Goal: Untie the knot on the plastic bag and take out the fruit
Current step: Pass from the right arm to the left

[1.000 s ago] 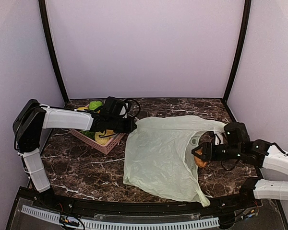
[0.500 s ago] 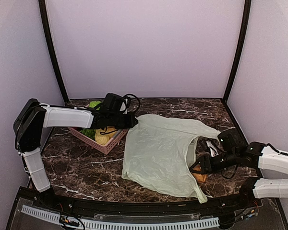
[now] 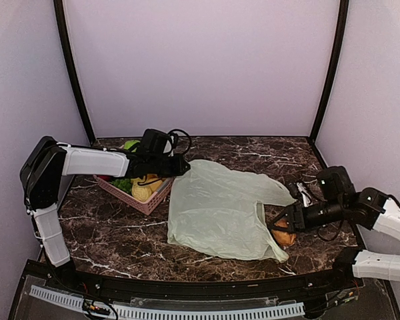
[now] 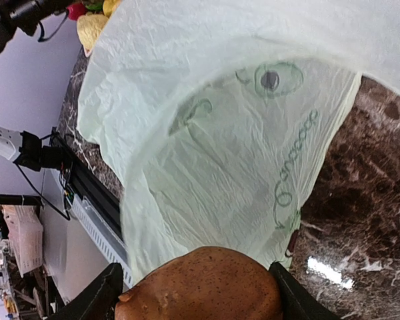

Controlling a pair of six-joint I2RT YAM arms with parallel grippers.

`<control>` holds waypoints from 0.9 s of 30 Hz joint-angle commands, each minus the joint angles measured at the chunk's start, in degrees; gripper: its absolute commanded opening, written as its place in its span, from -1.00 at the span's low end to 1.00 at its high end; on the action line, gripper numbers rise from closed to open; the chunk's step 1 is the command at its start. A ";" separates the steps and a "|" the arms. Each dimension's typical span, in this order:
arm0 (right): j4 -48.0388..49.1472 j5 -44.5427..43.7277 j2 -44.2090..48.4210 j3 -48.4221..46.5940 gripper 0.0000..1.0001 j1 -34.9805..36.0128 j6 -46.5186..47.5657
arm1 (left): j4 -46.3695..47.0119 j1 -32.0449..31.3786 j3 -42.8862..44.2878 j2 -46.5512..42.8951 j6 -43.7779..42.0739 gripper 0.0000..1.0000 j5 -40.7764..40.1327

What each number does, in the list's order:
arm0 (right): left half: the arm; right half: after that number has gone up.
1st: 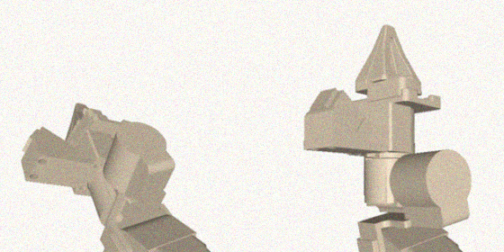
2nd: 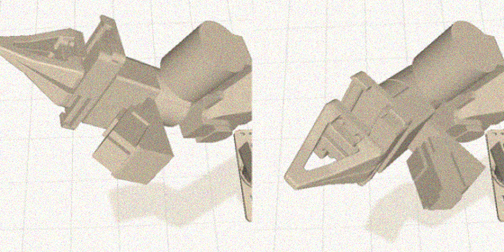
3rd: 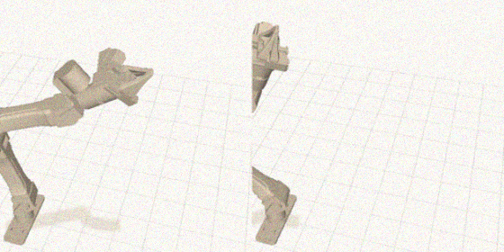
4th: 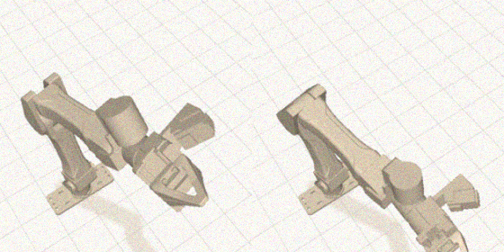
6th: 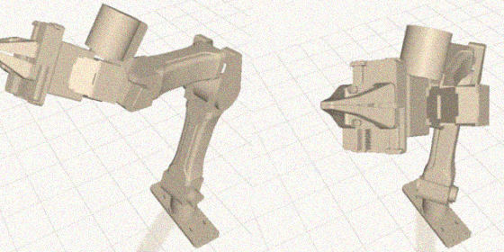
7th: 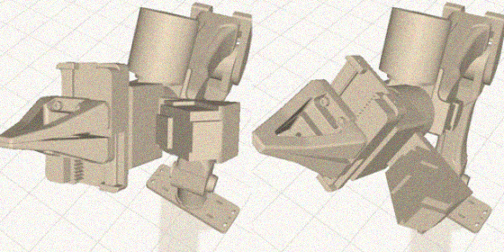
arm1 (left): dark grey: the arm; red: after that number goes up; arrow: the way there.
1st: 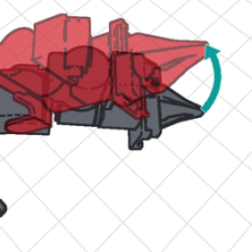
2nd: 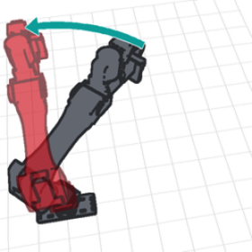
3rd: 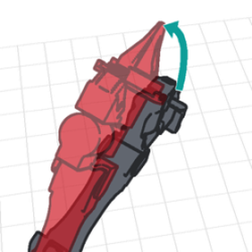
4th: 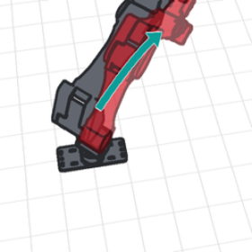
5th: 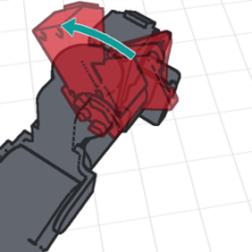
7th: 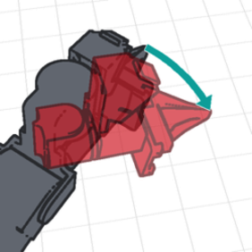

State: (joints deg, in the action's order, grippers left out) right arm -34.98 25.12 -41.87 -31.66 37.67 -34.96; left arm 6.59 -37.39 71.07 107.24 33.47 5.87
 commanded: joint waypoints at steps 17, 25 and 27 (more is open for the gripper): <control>19.88 -2.58 -13.15 -21.21 0.16 1.03 1.31 | 10.75 -4.96 -10.04 -27.80 -2.89 0.58 19.17; 28.56 -6.14 -18.42 -26.91 0.17 9.48 3.40 | 24.86 -15.65 -12.42 -25.43 7.61 0.63 25.56; 31.34 -7.01 -19.13 -27.52 0.17 10.53 3.04 | 34.54 -16.95 -13.50 -24.08 12.21 0.64 26.43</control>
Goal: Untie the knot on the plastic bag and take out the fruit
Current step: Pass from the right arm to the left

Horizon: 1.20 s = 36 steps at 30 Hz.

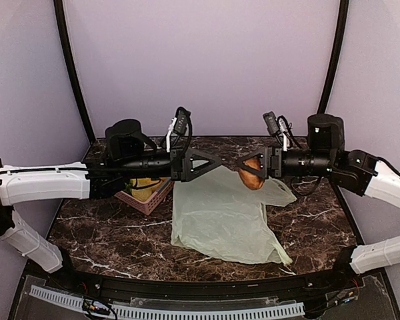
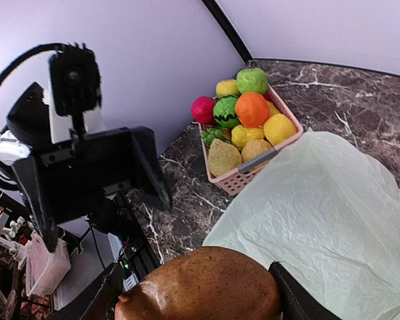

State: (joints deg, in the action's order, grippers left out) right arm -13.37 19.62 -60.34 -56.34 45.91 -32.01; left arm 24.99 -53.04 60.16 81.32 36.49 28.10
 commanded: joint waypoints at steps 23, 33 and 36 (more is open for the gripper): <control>15.48 1.45 -3.84 -5.95 0.19 5.59 0.14 | 24.07 -6.44 2.36 10.80 17.47 0.68 4.32; 15.75 2.27 -4.61 -6.33 0.19 5.86 0.11 | 22.53 -6.64 3.35 11.06 16.60 0.44 3.67; 15.78 2.27 -4.53 -6.27 0.19 5.86 0.09 | 22.08 -6.69 3.34 11.00 16.35 0.29 3.45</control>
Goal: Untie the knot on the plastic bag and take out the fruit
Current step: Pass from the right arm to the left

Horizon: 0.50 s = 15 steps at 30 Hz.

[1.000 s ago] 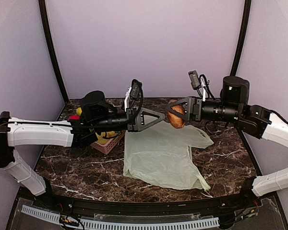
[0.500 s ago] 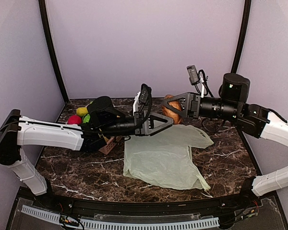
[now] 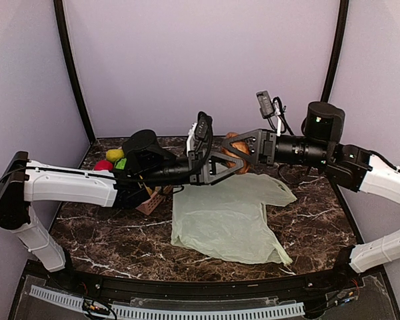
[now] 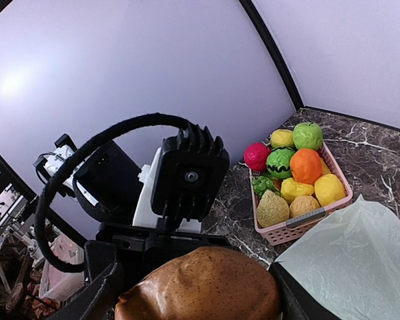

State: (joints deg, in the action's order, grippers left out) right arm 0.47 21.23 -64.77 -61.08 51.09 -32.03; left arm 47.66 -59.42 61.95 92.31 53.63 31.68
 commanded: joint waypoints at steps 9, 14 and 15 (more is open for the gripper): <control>1.80 0.15 0.37 -0.39 0.33 0.72 0.04 | -2.84 -0.30 1.43 -0.50 -2.79 -0.10 -1.55; 1.69 -0.92 1.18 0.42 0.77 0.77 0.16 | -7.02 -0.30 0.90 -1.92 -5.33 -0.24 -3.28; 1.54 -1.55 1.41 0.53 0.83 0.77 0.27 | -7.65 -0.27 0.85 -2.28 -6.11 -0.26 -3.77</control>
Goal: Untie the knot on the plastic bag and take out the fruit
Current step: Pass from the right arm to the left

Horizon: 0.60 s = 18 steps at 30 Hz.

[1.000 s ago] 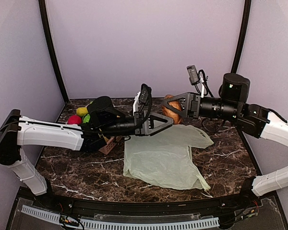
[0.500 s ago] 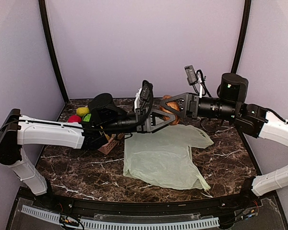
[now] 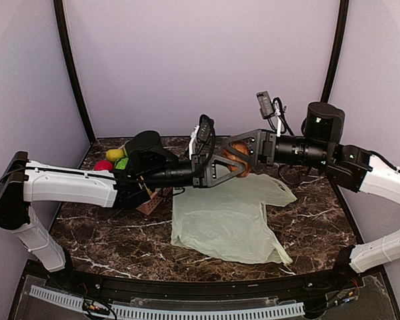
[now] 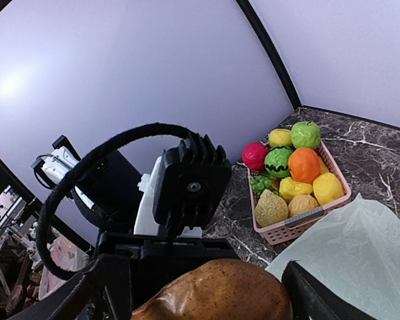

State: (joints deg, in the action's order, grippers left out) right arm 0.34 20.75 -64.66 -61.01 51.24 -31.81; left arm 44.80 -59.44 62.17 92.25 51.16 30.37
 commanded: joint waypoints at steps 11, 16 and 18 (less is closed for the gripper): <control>-2.82 -14.18 5.50 1.46 0.97 0.52 -0.06 | -13.13 -0.19 -1.24 -5.33 -7.41 -0.36 -4.71; -5.36 -19.18 7.54 2.67 0.97 0.52 -0.44 | -28.57 1.87 -2.40 -10.73 -11.88 -0.37 -8.09; -6.10 -20.07 8.17 3.05 0.97 0.52 -0.47 | -35.25 4.72 -3.31 -13.73 -13.51 -0.38 -8.92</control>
State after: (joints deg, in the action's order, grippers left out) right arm -3.49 5.61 -57.74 -59.40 51.37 -32.03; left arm 24.56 -58.39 60.66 85.30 42.44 24.38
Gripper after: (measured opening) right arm 0.986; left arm 0.541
